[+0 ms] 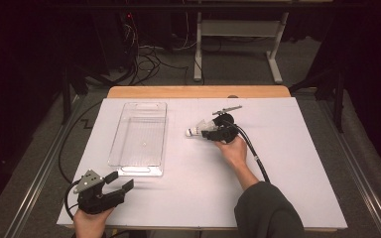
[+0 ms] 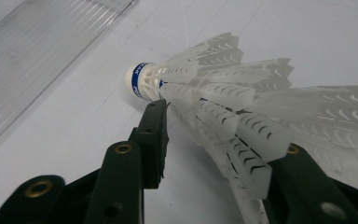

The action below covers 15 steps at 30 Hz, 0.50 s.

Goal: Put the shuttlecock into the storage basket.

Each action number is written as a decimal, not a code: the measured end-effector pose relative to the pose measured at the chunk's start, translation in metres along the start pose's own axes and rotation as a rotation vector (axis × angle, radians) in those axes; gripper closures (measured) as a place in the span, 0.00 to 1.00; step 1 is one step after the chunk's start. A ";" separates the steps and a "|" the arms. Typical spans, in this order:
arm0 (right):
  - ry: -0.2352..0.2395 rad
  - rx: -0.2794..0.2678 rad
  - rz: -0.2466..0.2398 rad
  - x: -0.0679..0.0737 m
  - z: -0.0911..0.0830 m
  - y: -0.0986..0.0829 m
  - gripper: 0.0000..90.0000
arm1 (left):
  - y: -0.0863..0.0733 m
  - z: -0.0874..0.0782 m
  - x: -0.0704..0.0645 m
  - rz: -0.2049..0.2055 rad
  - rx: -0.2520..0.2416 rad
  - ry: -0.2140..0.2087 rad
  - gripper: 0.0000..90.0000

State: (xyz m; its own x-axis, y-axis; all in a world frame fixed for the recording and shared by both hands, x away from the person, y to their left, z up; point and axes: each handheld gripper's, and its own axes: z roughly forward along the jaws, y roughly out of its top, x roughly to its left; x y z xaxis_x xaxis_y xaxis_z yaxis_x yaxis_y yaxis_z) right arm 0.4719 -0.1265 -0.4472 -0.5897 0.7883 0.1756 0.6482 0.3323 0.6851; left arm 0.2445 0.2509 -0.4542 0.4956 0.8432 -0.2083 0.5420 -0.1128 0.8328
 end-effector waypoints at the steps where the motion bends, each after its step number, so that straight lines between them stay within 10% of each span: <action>1: 0.000 0.001 0.001 0.000 0.000 0.000 0.72 | 0.000 0.000 0.000 0.000 0.000 0.000 0.36; 15: 0.020 0.018 -0.003 0.005 0.002 0.003 0.89 | 0.000 0.000 0.000 0.001 -0.001 0.000 0.36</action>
State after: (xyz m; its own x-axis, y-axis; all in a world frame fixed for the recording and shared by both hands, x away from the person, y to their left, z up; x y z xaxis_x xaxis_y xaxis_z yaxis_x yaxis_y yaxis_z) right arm 0.4720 -0.1204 -0.4457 -0.6012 0.7767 0.1881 0.6552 0.3443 0.6725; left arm 0.2445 0.2509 -0.4540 0.4962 0.8429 -0.2081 0.5410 -0.1128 0.8334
